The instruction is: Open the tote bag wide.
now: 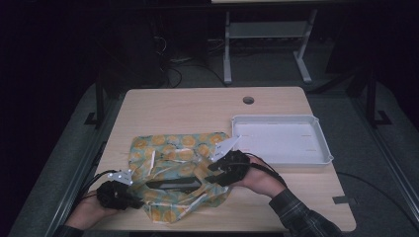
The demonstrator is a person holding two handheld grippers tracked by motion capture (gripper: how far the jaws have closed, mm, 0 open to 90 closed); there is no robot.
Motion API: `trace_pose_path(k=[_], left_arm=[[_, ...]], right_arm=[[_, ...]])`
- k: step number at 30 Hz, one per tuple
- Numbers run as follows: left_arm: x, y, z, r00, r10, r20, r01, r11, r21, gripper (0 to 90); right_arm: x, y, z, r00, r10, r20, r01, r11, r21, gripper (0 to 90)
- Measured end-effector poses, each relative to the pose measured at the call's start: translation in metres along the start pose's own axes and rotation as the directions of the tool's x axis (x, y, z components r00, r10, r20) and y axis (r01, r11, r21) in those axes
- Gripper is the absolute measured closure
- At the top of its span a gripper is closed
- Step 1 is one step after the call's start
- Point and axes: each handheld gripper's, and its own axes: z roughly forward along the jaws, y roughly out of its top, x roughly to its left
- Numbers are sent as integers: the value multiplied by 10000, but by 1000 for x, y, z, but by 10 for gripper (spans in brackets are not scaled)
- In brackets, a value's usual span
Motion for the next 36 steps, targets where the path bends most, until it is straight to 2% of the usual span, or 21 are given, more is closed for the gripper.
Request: trace_pose_path(k=[3,6,7,10,12,13,15,19,22,30,32,36], left_arm=[[1,0,0,10000,55,5,-55,10000,-15,849],[1,0,0,10000,76,13,-76,10000,23,849],[1,0,0,10000,76,10,-76,10000,21,849],[0,0,0,10000,50,8,-50,10000,2,849],[1,0,0,10000,78,12,-78,10000,21,849],[1,0,0,10000,86,13,-86,10000,19,849],[1,0,0,10000,88,12,-88,10000,27,849],[1,0,0,10000,99,2,-99,9999,18,849],[1,0,0,10000,86,-1,-86,10000,9,849],[0,0,0,10000,77,-3,-77,10000,29,849],[0,0,0,10000,81,-6,-81,10000,36,849],[0,0,0,10000,76,-7,-76,10000,41,849]], right_arm=[[-4,5,-6,9997,223,126,-219,9993,-316,562],[-8,9,-7,9980,564,269,-555,9979,-339,558],[-11,9,-5,9984,404,396,-391,9987,-322,558],[-15,9,5,9971,622,435,-617,9980,-130,558],[-20,9,12,9982,369,475,-366,9993,-69,566],[-19,10,15,9966,731,380,-730,9973,-28,574],[-23,10,21,9980,470,417,-472,9989,40,619],[-25,11,27,9986,449,266,-453,9989,139,778],[-26,12,28,9990,361,270,-366,9991,194,863],[-29,11,22,9988,343,358,-341,9994,-65,893],[-30,11,19,9972,616,413,-610,9980,-155,893],[-35,10,19,9948,727,707,-720,9973,-127,894]])
